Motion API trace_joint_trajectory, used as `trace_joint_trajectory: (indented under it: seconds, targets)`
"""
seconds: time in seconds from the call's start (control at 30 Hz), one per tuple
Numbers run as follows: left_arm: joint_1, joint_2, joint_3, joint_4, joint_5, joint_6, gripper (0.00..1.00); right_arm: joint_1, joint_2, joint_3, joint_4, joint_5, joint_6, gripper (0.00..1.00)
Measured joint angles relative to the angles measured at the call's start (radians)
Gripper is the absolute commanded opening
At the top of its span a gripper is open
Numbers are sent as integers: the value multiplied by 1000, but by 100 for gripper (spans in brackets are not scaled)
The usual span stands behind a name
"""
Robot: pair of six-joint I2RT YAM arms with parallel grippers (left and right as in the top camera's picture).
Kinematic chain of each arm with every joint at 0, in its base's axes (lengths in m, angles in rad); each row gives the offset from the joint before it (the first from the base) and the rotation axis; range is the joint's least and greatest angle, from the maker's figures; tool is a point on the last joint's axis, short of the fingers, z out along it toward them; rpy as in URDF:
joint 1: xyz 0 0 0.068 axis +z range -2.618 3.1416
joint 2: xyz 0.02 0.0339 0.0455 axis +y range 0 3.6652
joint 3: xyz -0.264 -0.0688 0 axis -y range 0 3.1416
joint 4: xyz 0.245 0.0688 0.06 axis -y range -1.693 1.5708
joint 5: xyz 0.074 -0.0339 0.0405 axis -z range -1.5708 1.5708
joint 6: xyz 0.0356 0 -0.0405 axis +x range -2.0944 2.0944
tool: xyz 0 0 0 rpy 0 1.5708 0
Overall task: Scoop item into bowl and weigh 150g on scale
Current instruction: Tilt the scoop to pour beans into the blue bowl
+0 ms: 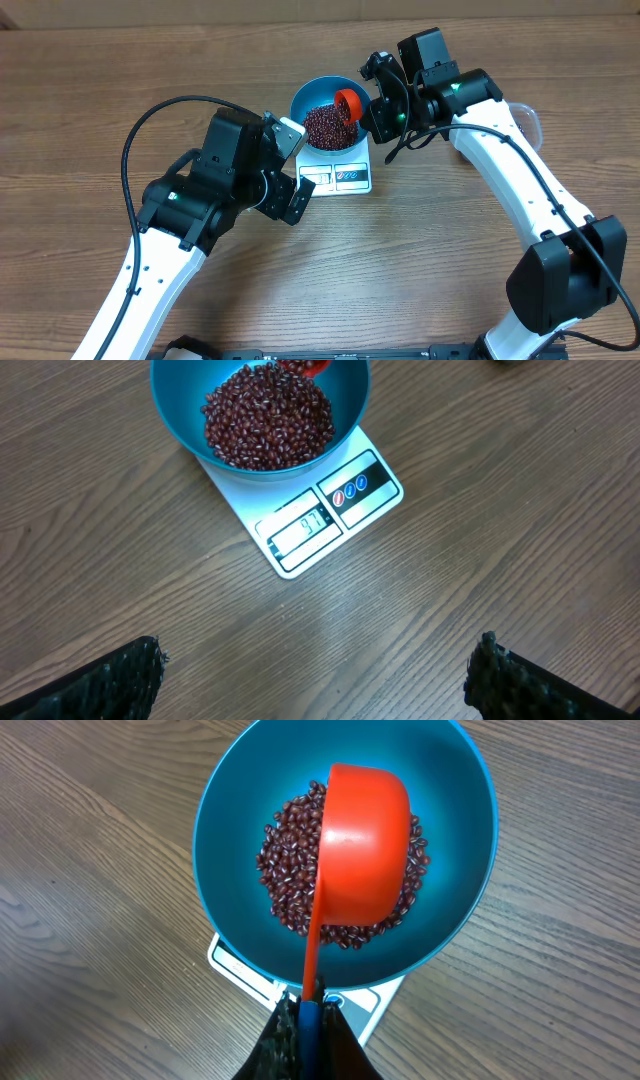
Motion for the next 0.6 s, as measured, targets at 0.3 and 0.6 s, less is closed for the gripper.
trace_joint_trajectory:
  seconds: [0.3,0.6]
  targets:
    - [0,0,0,0,0,0,100,0,0,0,4,0,0,3]
    - [0,0,0,0,0,0,100,37,0,0,35,40,-2,4]
